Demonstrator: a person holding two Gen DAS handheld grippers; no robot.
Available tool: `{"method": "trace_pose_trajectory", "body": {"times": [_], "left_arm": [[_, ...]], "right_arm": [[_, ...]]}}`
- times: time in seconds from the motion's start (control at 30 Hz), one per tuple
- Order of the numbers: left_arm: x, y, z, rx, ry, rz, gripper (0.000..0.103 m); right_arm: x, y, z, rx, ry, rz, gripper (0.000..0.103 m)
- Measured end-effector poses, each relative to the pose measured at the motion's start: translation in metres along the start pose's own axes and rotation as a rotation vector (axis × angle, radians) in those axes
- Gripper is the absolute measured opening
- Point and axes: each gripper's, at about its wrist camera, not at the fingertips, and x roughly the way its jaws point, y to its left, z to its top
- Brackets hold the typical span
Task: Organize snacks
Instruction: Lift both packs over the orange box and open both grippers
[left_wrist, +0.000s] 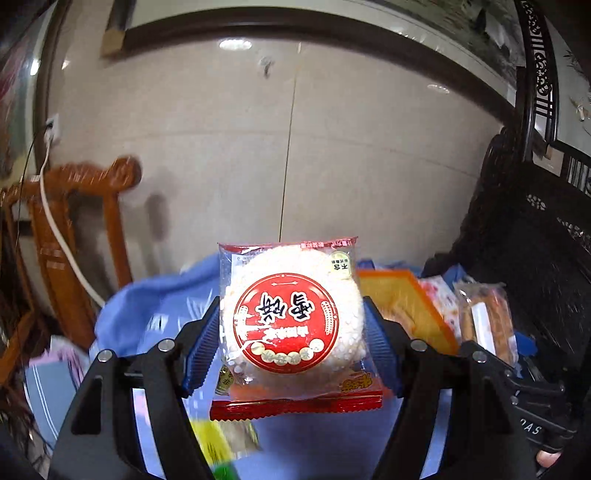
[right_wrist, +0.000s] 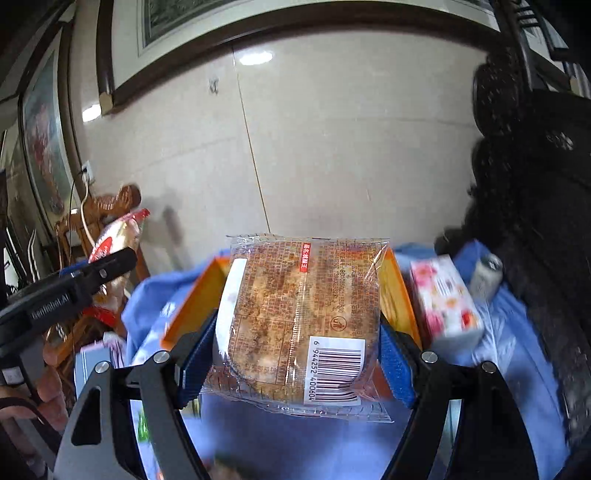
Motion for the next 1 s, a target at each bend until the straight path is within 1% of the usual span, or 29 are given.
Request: {"method": "trace_pose_trajectory", "body": {"times": [0.07,0.1,0.13,0.17,0.2,0.23,0.3,0.4,0.5,0.63,0.77,1.0], "left_arm": [[0.015,-0.001,0.017,0.008,-0.015,0.007,0.070],[0.022,-0.002,0.022,0.006,-0.018,0.006,0.074],[0.030,-0.003,0.028,0.006,-0.015,0.005,0.096],[0.038,-0.003,0.034,0.006,-0.005,0.031,0.099],[0.042,-0.003,0.037,0.009,-0.004,0.071,0.099],[0.042,-0.003,0.037,0.017,-0.002,0.088,0.099],[0.039,-0.001,0.031,0.038,-0.005,0.107,0.099],[0.037,-0.003,0.020,0.052,0.018,0.129,0.099],[0.030,-0.005,0.011,0.060,0.020,0.136,0.099],[0.011,-0.008,-0.003,0.066,0.017,0.142,0.099],[-0.004,-0.004,-0.020,0.040,0.043,0.131,0.099],[-0.029,0.005,-0.048,0.004,0.078,0.136,0.099]], "right_arm": [[0.015,0.000,0.018,-0.007,-0.019,-0.004,0.079],[0.024,0.000,0.028,-0.012,-0.032,-0.007,0.080],[0.033,-0.001,0.035,-0.020,-0.036,-0.019,0.082],[0.037,-0.002,0.038,-0.028,-0.036,-0.041,0.088],[0.040,-0.001,0.043,-0.043,-0.039,-0.093,0.100],[0.035,-0.001,0.044,-0.041,-0.061,-0.104,0.100],[0.023,0.001,0.040,-0.043,-0.092,-0.067,0.100],[0.014,0.005,0.033,-0.065,-0.096,-0.062,0.100],[0.005,0.012,0.024,-0.085,-0.086,-0.055,0.100],[-0.013,0.022,0.009,-0.095,-0.086,-0.046,0.100],[-0.028,0.031,-0.010,-0.104,-0.065,-0.033,0.100],[-0.047,0.038,-0.042,-0.104,-0.022,-0.005,0.100]]}}
